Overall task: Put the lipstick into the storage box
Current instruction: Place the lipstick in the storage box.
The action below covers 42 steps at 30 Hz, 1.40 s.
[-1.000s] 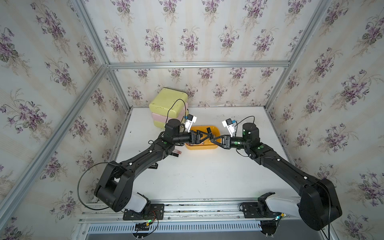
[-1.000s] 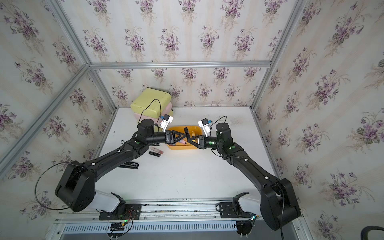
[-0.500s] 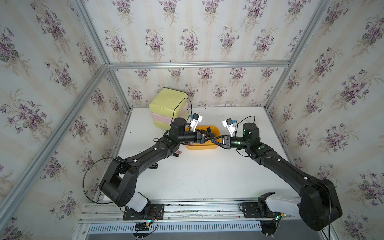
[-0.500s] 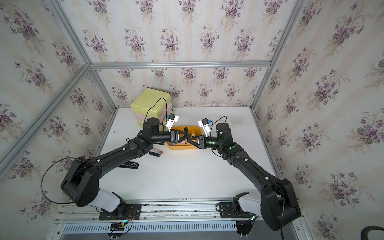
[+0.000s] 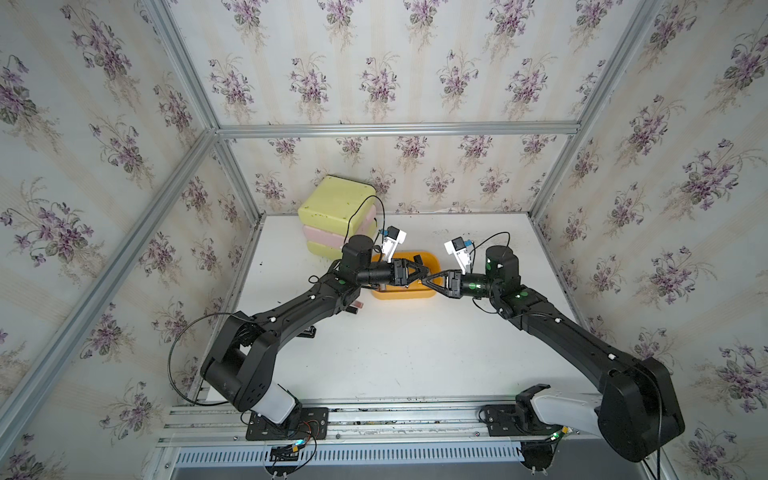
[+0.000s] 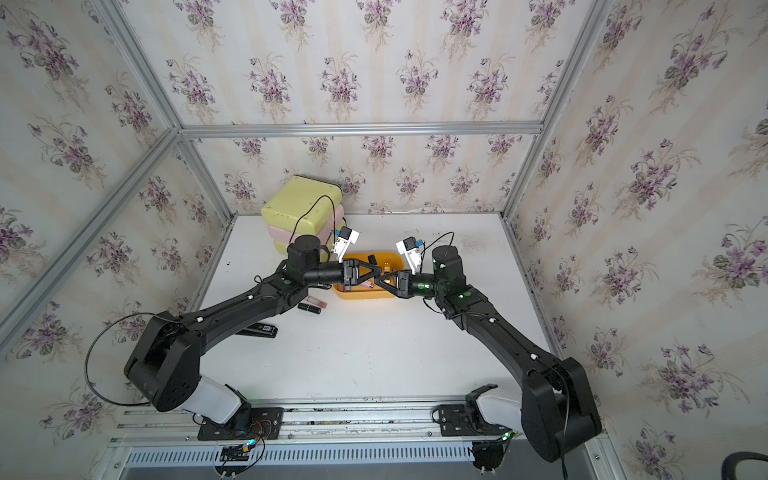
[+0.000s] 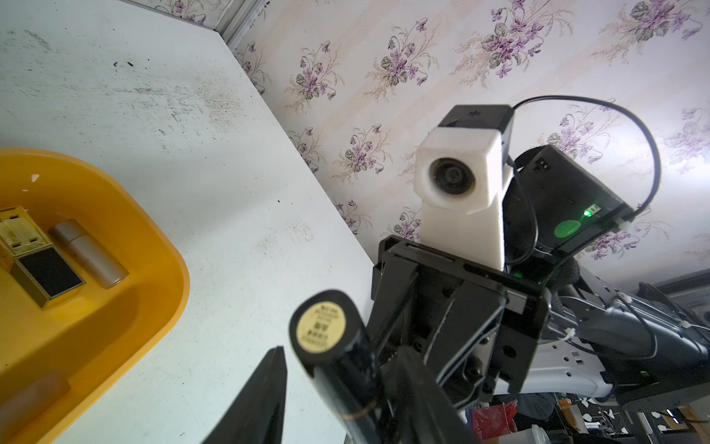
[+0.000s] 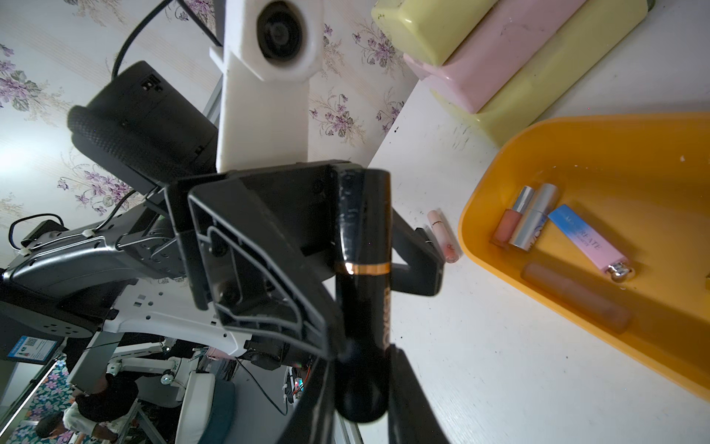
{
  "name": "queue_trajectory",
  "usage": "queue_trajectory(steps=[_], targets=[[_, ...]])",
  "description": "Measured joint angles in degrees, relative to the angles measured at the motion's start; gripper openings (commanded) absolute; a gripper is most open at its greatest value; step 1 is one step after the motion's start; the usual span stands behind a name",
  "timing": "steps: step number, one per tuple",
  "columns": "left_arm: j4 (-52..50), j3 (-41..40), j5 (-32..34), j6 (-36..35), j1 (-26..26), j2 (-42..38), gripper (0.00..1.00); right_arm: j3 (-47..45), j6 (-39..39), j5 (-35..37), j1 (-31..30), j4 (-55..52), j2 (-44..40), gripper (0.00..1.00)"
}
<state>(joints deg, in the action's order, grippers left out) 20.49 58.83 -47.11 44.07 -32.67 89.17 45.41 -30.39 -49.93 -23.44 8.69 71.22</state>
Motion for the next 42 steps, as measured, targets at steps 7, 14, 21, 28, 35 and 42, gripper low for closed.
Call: queue_trajectory(steps=[7,14,21,28,35,42], targets=[[1.1,0.0,-0.3,1.1,-0.2,0.2,0.23,0.0,0.4,0.5,0.0,-0.1,0.0,0.20],[1.5,0.1,-1.0,1.8,-0.3,0.2,0.13,0.0,1.0,0.6,0.0,-0.6,0.0,0.34],[0.8,0.1,-0.2,1.3,-0.3,0.2,0.12,1.4,1.4,2.1,0.1,-2.3,-1.2,0.69],[-13.6,6.2,5.0,-4.3,-0.3,0.4,0.12,3.0,4.1,8.9,3.5,-9.1,-4.5,0.72],[-35.2,18.1,15.6,-13.4,-0.2,7.9,0.12,4.6,10.3,19.6,3.9,-19.1,-5.1,0.72],[-46.6,27.5,21.4,-19.2,-0.1,17.8,0.12,3.4,12.6,21.8,3.8,-22.1,-4.7,0.72]])
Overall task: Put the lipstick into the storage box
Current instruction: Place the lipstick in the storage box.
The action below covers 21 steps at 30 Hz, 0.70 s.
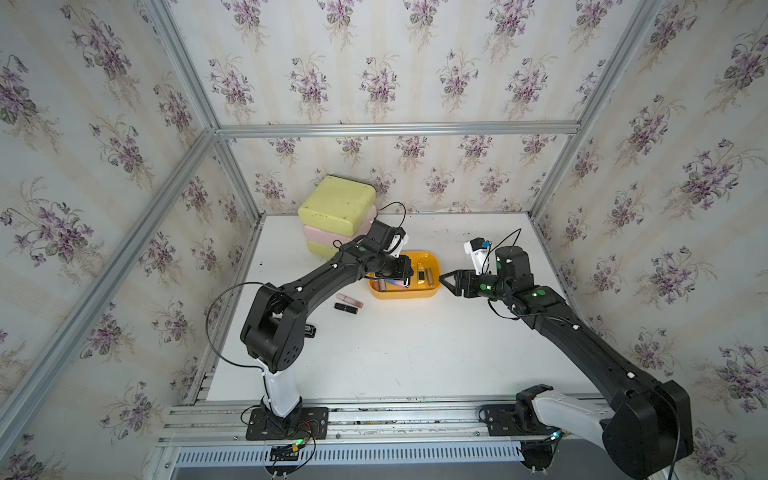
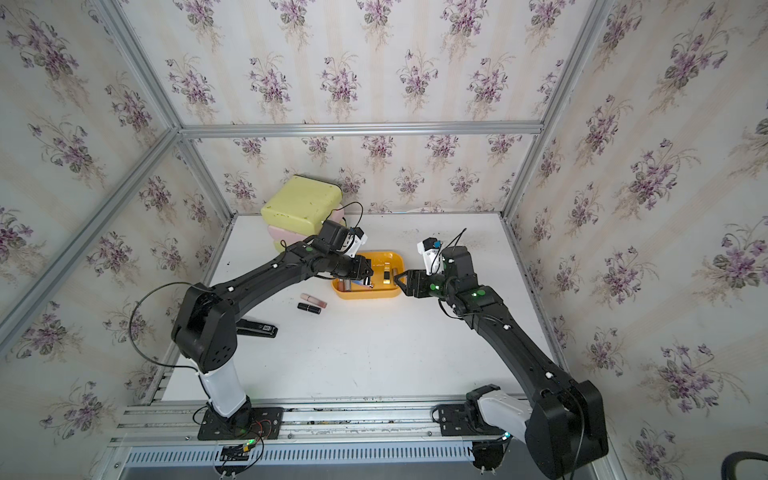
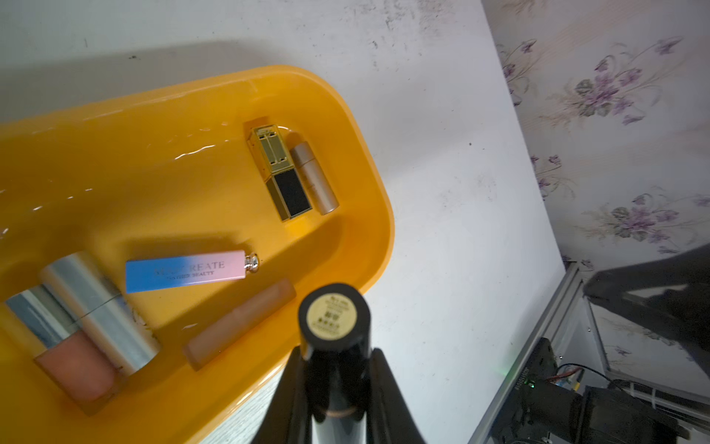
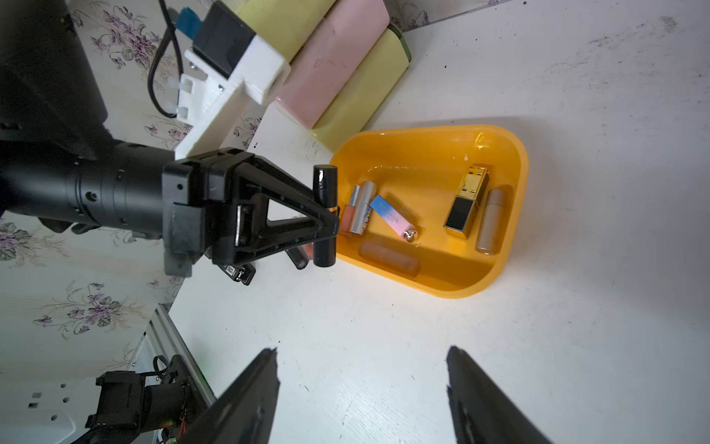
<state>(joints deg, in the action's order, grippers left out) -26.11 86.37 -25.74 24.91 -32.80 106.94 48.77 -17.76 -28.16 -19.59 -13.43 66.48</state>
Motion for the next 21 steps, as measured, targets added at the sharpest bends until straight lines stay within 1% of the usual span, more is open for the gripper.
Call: queue_trajectory(steps=[9,15,21], targets=[[-4.9,12.9,1.0,-2.4,0.4,12.4,0.12,-1.2,0.8,-0.9,-0.4,-0.1,0.2,0.72],[-6.3,17.7,0.6,-2.3,0.7,18.6,0.12,-1.4,1.3,-1.0,-1.1,0.0,0.2,0.72],[-6.6,20.3,0.2,-1.9,1.0,22.8,0.12,-1.8,1.3,-1.2,-1.4,0.1,0.2,0.72]])
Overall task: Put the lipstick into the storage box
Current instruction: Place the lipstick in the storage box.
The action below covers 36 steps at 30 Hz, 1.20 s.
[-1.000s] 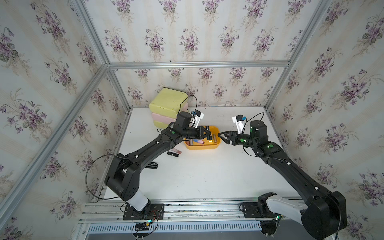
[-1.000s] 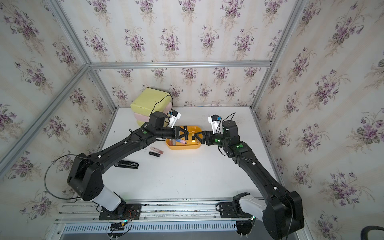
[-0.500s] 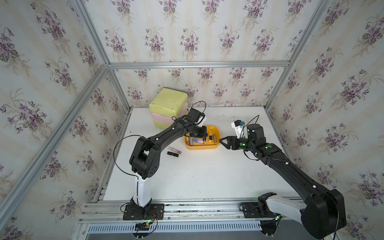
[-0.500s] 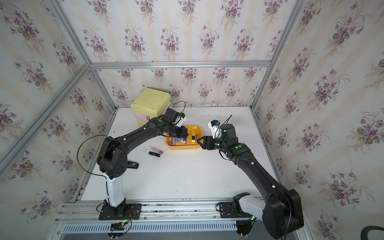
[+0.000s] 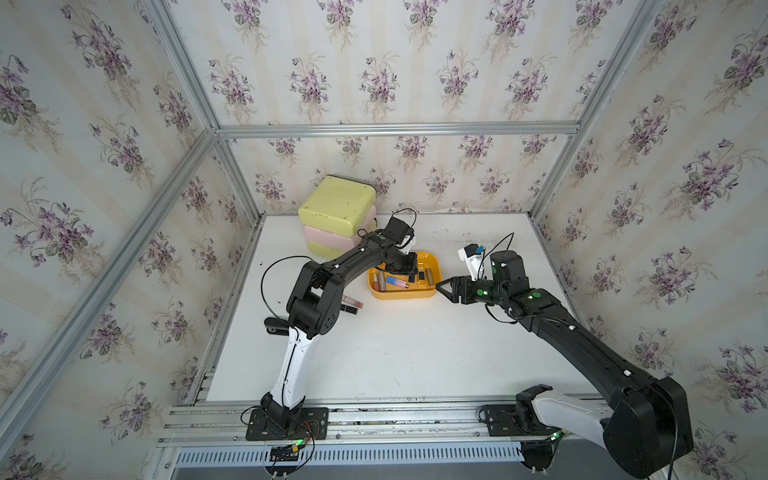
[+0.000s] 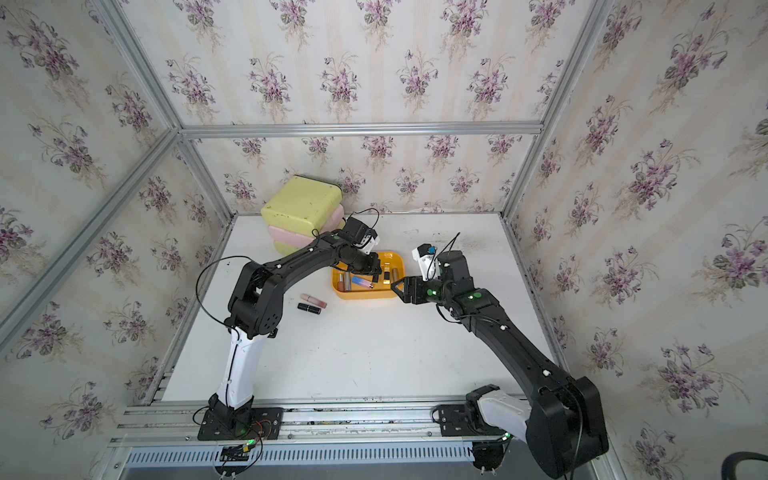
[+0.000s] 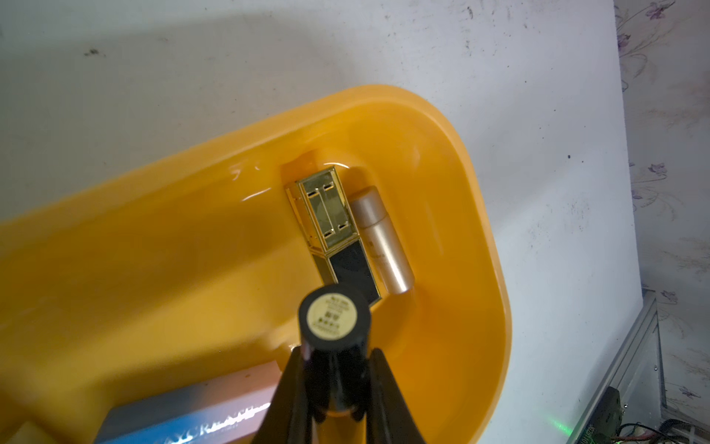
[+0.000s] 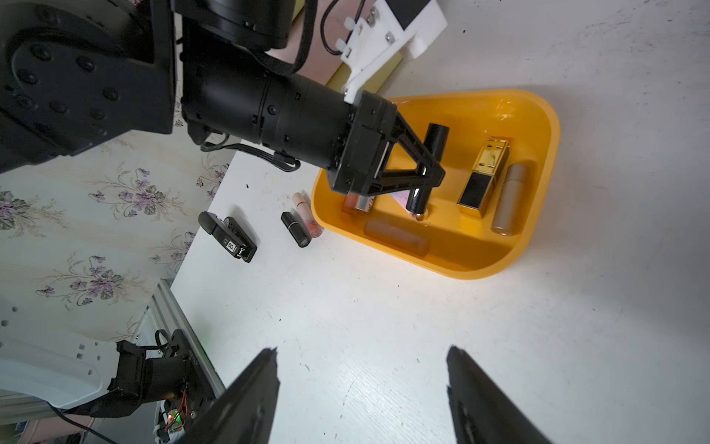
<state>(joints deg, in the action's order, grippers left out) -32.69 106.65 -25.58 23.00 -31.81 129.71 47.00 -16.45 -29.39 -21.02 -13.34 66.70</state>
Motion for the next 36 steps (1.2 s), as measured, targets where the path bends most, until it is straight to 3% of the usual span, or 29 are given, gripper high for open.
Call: queue_trajectory(steps=[9,22,36], targets=[[0.1,1.2,-0.7,1.7,0.7,4.3,0.13,-0.5,0.2,0.0,-0.4,0.2,0.0,0.72],[2.0,3.8,-4.7,4.0,1.7,7.7,0.43,-0.6,0.4,0.0,-0.5,0.3,-0.1,0.73],[2.8,0.8,-4.8,4.6,1.7,4.3,0.55,-0.6,0.3,0.0,-0.9,0.2,-0.6,0.73]])
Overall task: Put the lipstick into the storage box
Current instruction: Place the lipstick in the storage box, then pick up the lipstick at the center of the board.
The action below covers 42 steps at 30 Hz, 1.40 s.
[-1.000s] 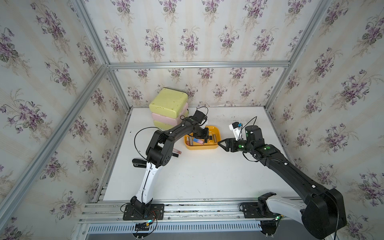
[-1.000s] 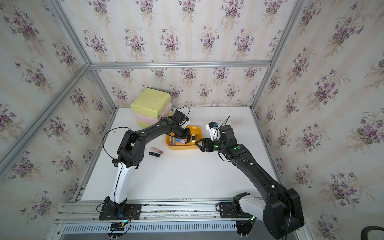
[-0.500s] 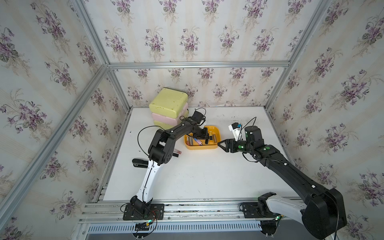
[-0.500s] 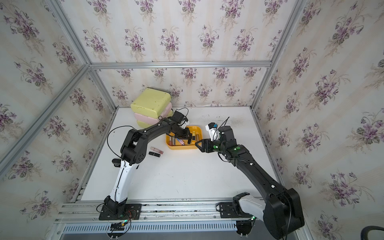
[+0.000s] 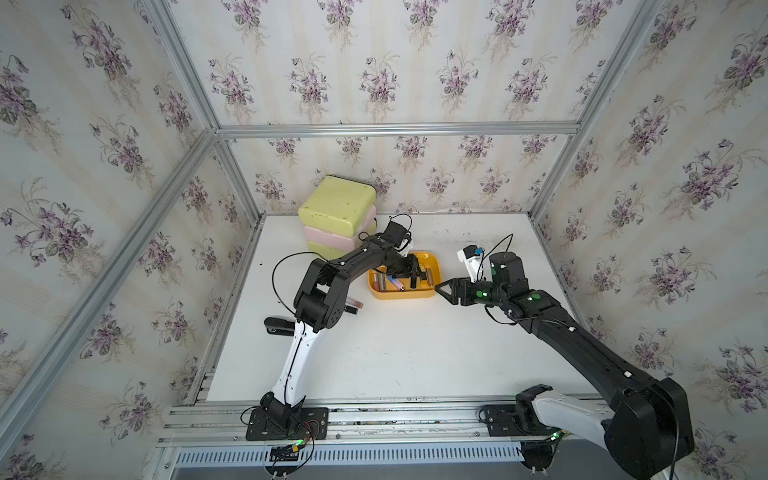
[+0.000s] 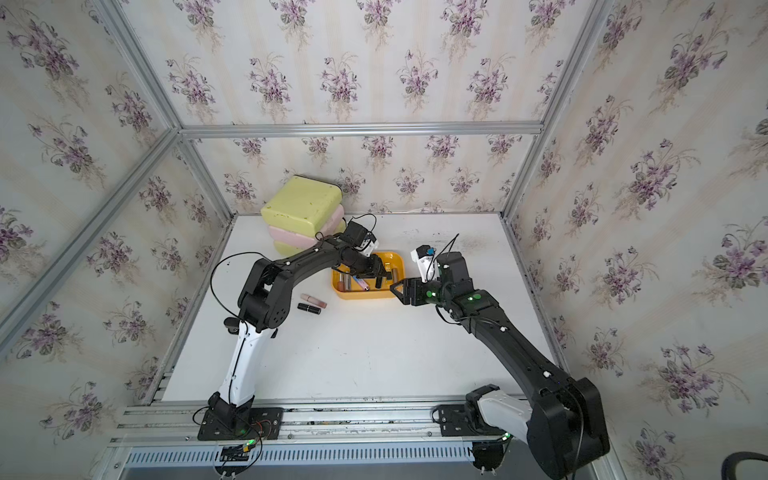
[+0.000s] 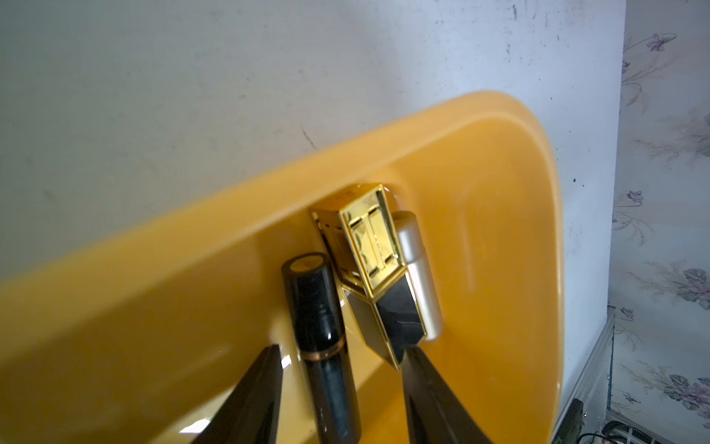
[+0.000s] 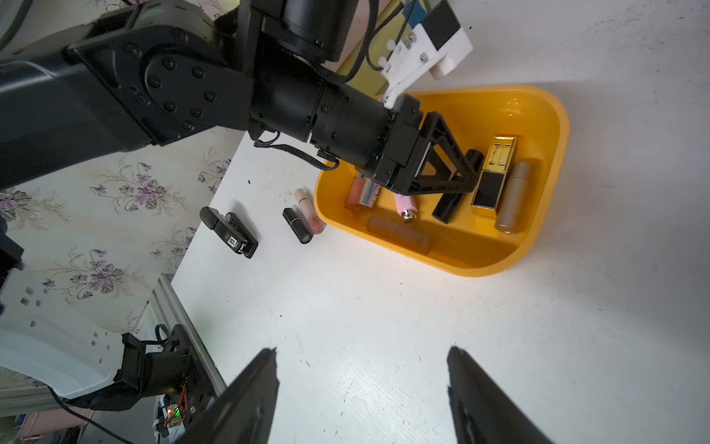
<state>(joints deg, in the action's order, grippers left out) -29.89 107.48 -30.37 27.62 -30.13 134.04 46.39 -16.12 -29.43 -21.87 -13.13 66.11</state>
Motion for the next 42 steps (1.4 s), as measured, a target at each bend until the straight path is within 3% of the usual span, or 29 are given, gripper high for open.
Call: queue_trajectory(steps=[4,12,23,34,42], targets=[[-0.2,-2.1,0.2,-0.1,0.0,-4.0,0.62,0.6,-0.2,0.0,-0.5,-0.2,-0.5,0.73],[3.1,-10.6,-0.1,-0.1,0.6,-15.3,0.68,2.5,-0.5,1.6,-2.6,-2.1,-1.6,0.73],[8.3,-30.6,-0.5,0.7,4.3,-38.2,0.73,6.6,-1.9,7.0,-15.4,-3.5,1.0,0.72],[3.4,-51.3,2.5,-0.2,15.2,-70.3,0.96,15.6,-1.8,12.9,-28.6,-4.7,14.7,0.71],[-3.6,-58.6,4.1,-1.7,19.8,-82.3,1.00,26.8,1.5,17.5,-33.9,-7.1,29.7,0.68]])
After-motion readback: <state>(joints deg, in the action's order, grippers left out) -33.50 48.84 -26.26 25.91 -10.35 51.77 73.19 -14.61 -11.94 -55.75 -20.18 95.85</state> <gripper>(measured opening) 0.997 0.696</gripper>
